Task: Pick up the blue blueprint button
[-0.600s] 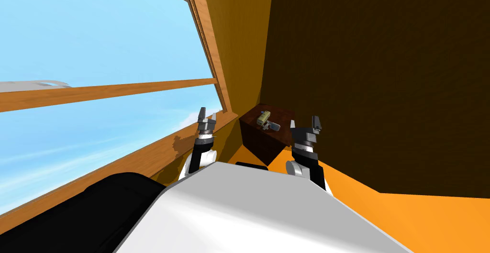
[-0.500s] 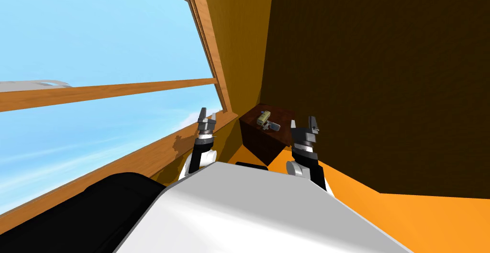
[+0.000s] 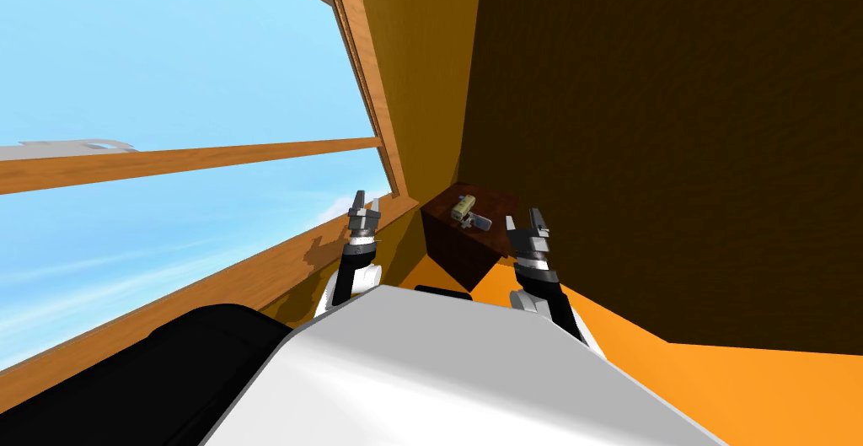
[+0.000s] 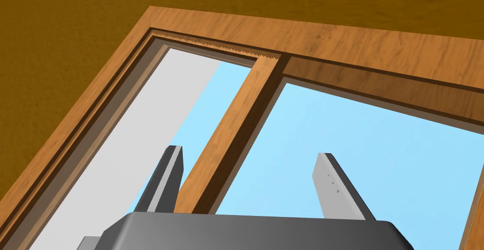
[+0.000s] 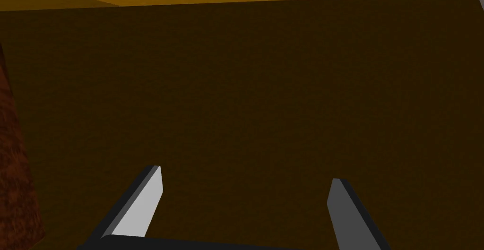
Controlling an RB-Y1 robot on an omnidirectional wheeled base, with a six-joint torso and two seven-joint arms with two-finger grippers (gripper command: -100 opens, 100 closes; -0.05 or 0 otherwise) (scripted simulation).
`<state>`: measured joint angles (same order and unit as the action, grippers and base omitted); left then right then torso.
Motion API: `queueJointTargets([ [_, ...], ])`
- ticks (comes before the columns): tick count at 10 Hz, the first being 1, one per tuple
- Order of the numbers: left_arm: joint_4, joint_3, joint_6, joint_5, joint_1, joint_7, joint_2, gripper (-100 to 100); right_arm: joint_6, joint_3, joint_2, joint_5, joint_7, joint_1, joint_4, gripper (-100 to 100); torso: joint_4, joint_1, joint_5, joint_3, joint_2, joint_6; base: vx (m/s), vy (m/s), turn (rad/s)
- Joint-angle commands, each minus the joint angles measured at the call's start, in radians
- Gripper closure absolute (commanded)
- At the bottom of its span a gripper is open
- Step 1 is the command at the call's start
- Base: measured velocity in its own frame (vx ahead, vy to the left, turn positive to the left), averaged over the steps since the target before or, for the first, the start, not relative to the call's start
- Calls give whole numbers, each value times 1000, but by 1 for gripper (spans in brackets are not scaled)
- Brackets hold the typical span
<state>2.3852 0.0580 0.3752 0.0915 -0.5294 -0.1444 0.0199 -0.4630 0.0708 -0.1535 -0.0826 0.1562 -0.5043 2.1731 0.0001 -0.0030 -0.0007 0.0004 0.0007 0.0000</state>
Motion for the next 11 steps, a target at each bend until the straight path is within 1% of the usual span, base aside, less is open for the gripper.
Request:
queueJointTargets([
  [1, 0, 0, 0, 0, 0, 0, 0, 0, 1, 12, -50, 13, 5, -7, -16, -100, 0, 0, 0, 0, 0, 0, -16, -58, 28],
  [2, 0, 0, 0, 0, 0, 0, 0, 0, 1, 12, -74, 13, 5, -7, -16, -100, 0, -1, 0, 0, 0, 0, -17, -48, 15],
  [3, 0, 0, 0, 0, 0, 0, 0, 0, 1, 20, -107, 23, 10, -12, -29, -100, 0, -1, 0, 0, 0, 0, -17, -54, 13],
  [4, 0, 0, 0, 0, 0, 0, 0, 0, 1, 20, -124, 23, 10, -12, -29, -100, 0, -1, 0, 0, 1, 0, -16, -41, 14],
  [5, 0, 0, 0, 0, 0, 0, 0, 0, 0, 29, -160, 33, 14, -17, -43, -100, 0, 0, 0, 0, 0, 0, -17, -41, 19],
  [6, 0, 0, 0, 0, 0, 0, 0, 0, 0, 29, -177, 33, 14, -17, -43, -100, 0, 0, 0, 0, 0, 0, -15, -42, 12],
  [7, 0, 0, 0, 0, 0, 0, 0, 0, 0, 38, -214, 43, 19, -23, -58, -100, 0, 0, 0, 0, 0, 0, -20, -49, 15],
  [8, 0, 0, 0, 0, 0, 0, 0, 0, 0, 38, -231, 43, 19, -23, -58, -100, 0, -1, 0, 0, 1, 0, -15, -42, 13],
  [9, 0, 0, 0, 0, 0, 0, 0, 0, 0, 48, -269, 53, 24, -28, -73, -100, 0, 0, 0, 0, 0, 0, -14, -45, 28],
  [10, 0, 0, 0, 0, 0, 0, 0, 0, 0, 48, -287, 53, 24, -28, -73, -100, 0, 0, 0, 0, 0, 0, -14, -41, 15],
  [11, 0, 0, 0, 0, 0, 0, 0, 0, 0, 58, -325, 64, 29, -34, -89, -100, 0, 0, 0, 0, 0, 0, -19, -50, 27],
])
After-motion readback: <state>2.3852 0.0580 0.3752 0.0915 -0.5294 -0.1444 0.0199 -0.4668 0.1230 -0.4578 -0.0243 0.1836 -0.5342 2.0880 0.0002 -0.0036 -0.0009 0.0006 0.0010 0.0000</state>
